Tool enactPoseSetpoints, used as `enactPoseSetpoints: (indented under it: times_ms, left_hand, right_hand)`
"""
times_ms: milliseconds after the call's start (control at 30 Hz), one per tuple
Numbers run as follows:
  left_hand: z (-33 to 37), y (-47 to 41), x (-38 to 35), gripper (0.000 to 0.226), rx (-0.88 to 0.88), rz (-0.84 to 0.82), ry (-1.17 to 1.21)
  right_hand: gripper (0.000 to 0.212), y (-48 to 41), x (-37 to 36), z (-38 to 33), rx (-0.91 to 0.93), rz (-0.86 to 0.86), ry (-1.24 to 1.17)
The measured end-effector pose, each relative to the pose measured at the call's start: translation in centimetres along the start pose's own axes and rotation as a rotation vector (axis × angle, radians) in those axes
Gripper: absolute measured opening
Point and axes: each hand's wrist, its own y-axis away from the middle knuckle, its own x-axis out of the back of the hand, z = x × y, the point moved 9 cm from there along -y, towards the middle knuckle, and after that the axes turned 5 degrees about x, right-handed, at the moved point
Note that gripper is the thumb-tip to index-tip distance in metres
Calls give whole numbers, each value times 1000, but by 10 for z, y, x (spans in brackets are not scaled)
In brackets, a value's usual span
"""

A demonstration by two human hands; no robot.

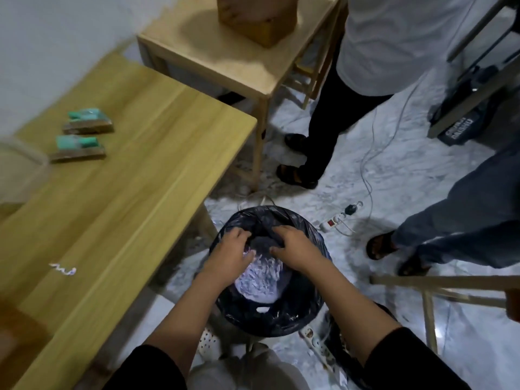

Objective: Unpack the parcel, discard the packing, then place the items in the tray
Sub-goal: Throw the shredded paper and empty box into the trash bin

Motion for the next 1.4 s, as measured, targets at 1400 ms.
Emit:
enactPoseSetpoints:
  times_ms: [1400]
  left_hand:
    - [-227, 175, 88, 65, 729, 638, 52]
  right_hand:
    - [11, -37, -68, -254, 779, 155, -70]
